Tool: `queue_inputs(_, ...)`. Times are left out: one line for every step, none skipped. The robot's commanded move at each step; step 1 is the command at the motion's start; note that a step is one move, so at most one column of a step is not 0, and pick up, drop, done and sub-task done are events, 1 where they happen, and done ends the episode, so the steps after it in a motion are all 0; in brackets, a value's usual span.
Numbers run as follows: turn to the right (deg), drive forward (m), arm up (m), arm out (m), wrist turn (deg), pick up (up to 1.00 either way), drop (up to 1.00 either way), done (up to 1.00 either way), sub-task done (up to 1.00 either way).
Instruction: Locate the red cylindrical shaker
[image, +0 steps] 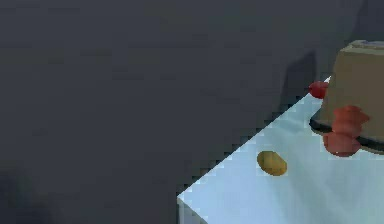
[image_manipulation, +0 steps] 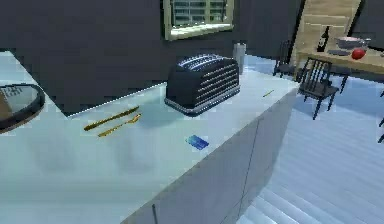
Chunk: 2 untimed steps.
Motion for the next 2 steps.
queue_inputs(39.0, 0.00, 0.00, 0.00, 0.0, 0.00, 0.00, 0.00, 0.00)
queue_inputs(0.0, 0.00, 0.00, 0.00, 0.0, 0.00, 0.00, 1.00, 0.00)
